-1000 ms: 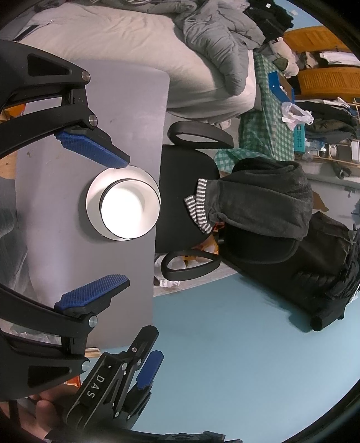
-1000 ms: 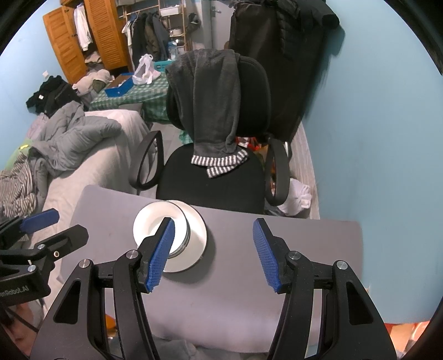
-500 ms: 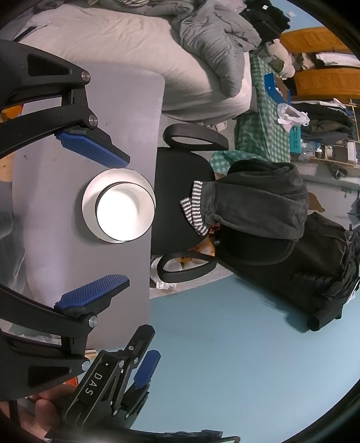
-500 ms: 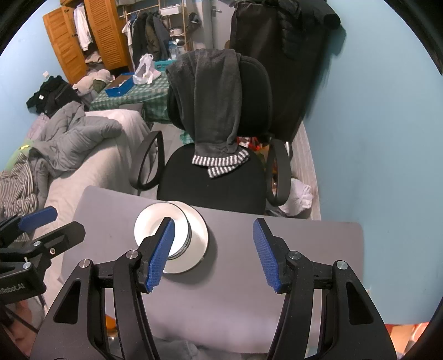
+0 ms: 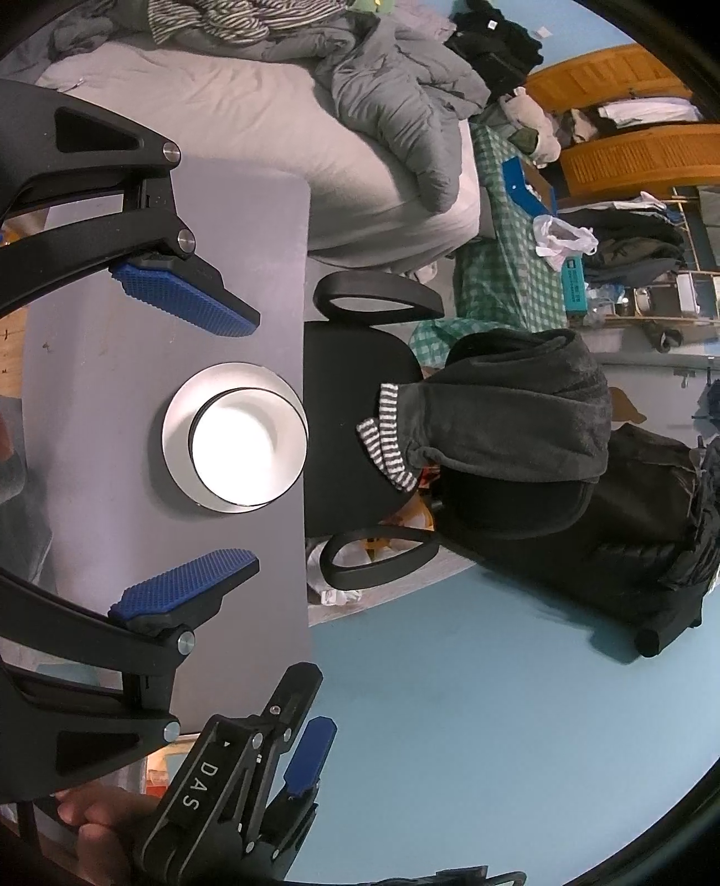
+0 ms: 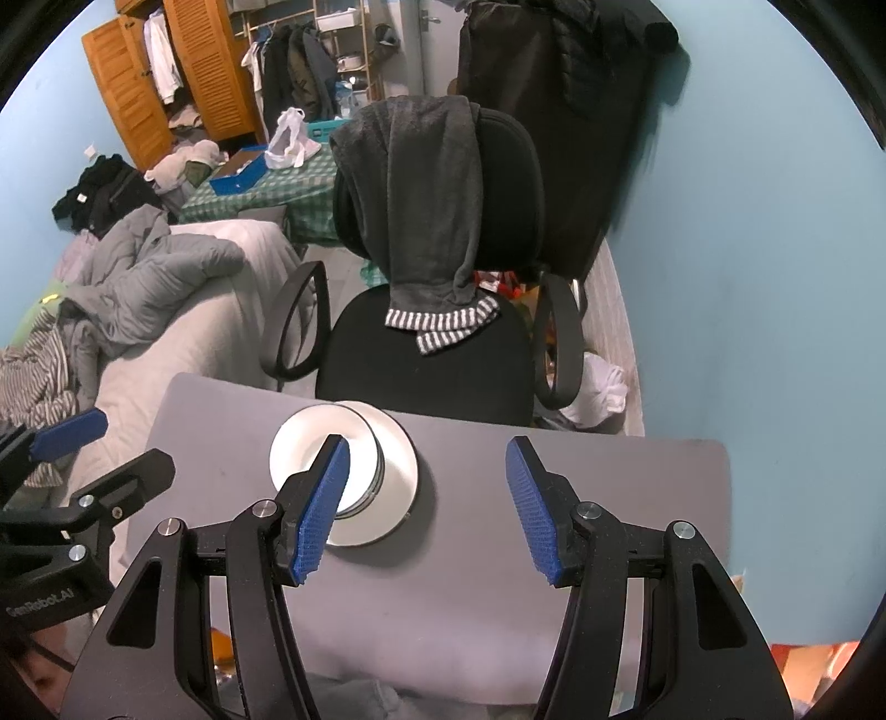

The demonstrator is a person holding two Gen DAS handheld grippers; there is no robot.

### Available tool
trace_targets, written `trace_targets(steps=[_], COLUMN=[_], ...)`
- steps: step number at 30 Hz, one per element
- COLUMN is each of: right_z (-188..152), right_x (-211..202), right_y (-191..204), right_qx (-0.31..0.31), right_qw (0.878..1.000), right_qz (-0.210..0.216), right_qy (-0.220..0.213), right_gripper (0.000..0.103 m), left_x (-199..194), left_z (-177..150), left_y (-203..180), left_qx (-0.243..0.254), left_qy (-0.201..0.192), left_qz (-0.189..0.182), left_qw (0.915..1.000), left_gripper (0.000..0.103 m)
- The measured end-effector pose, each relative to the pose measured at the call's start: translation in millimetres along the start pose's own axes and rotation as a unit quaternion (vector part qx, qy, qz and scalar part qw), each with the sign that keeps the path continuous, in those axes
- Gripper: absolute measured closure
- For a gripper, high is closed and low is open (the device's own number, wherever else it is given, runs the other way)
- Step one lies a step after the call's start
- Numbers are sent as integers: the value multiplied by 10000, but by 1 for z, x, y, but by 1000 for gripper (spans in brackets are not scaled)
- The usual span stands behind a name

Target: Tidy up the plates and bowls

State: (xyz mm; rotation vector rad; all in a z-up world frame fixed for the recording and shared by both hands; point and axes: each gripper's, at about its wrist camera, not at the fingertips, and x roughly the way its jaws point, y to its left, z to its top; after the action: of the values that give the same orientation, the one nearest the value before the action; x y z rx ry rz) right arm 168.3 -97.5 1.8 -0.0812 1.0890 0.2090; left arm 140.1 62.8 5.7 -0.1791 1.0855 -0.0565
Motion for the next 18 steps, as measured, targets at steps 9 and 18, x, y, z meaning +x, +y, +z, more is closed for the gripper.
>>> trace_targets(steps=[9,18], right_z=[1,1], right_x=[0,-2], right_y=[1,11], right_qx=[-6,-14], right_qw=[10000,10000], right_qz=[-3,22], right_qy=[1,11], right_gripper=[46,46], left_x=[-3,-4], left_z=[-1,-2], left_y=[1,3], left_qx=[-44,-189], left_qy=[-30,-24], left_qz=[-25,-72], left_qw=[10000,9998], left_gripper=[23,23])
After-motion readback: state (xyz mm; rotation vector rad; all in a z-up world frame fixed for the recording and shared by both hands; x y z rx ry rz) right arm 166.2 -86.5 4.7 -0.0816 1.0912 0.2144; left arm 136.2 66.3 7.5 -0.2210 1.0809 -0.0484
